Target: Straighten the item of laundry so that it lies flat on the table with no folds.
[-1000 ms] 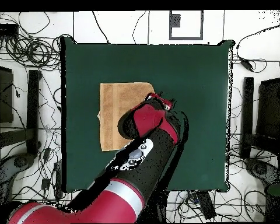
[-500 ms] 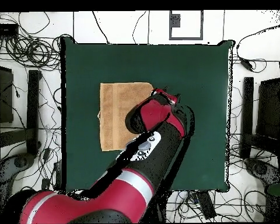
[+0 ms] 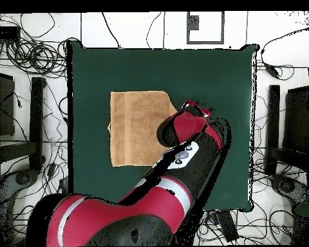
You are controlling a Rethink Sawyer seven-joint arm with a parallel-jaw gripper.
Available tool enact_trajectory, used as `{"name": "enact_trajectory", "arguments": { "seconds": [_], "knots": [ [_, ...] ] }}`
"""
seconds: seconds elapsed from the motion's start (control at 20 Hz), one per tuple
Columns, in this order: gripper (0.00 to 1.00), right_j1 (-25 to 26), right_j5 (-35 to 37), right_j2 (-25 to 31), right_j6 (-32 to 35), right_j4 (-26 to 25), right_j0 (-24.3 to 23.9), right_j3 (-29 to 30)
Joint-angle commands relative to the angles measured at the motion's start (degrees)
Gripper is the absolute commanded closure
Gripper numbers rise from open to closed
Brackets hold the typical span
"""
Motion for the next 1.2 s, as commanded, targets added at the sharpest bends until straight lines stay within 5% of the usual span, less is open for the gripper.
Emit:
{"name": "enact_trajectory", "arguments": {
  "seconds": [0.05,0.65,1.2],
  "knots": [
    [0.00,5.07,-4.31,6.76,3.22,0.07,3.06,-3.76],
    [0.00,8.47,-7.93,1.09,7.04,4.97,8.57,-4.29],
    [0.00,4.08,-1.15,6.03,7.24,7.00,10.09,-0.39]
  ]
}}
